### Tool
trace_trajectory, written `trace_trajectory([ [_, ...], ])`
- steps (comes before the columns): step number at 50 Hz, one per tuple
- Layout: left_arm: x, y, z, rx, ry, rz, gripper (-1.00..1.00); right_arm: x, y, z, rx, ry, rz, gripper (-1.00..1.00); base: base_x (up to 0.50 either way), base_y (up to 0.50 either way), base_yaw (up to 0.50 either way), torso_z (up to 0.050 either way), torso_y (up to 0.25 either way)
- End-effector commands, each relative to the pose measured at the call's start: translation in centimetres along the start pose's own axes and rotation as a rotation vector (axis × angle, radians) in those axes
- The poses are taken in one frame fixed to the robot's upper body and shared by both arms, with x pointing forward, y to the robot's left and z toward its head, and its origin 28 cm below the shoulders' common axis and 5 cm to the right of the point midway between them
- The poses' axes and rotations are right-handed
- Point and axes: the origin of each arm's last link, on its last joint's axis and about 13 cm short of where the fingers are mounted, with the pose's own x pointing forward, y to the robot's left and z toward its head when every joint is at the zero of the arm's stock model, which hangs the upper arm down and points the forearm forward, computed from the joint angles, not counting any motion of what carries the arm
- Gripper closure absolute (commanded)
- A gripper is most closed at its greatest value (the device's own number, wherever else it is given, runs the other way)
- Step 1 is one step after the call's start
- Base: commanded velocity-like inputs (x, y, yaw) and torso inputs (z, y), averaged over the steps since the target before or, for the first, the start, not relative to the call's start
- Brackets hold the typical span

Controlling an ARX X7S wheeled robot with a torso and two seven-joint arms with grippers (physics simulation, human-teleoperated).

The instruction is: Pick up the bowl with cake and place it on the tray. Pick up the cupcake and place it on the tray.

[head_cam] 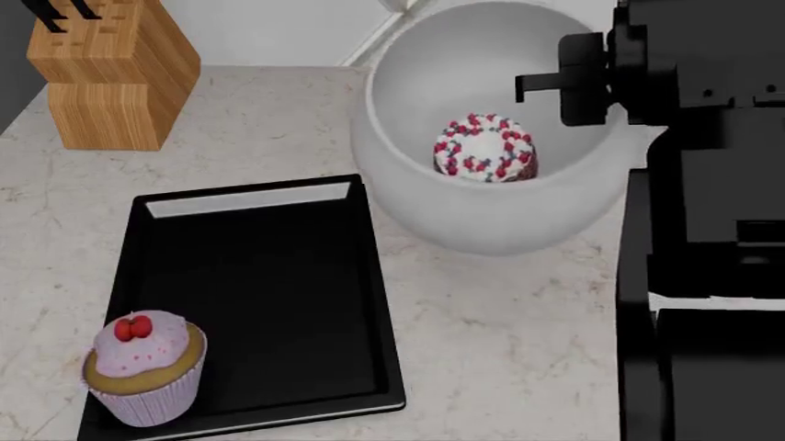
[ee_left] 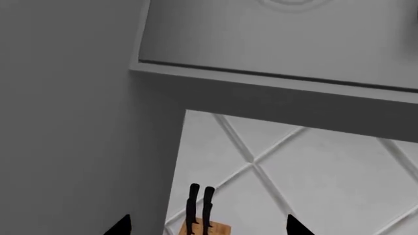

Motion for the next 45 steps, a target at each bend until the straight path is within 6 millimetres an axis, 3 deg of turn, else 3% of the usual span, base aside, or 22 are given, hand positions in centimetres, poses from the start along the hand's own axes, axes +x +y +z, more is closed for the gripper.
trace_trajectory([
  [1, 0.1, 0.5, 0.2, 0.015, -0.014, 0.023, -1.00, -0.8, 3.3, 1.4, -0.021, -0.047, 0.133, 1.00, 0.00, 0.00, 0.00, 0.000, 0.010],
  [23, -3.6, 2.0, 0.9, 0.041, -0.010, 0.142, -1.00, -0.4, 8.2, 0.7, -0.140, -0.044, 0.320, 1.00, 0.00, 0.00, 0.00, 0.000, 0.001],
  [45, -6.1, 3.1, 0.4, 0.072, 0.041, 0.219, -1.00, 1.4, 10.8, -2.5, -0.240, 0.034, 0.380, 1.00, 0.00, 0.00, 0.00, 0.000, 0.001],
])
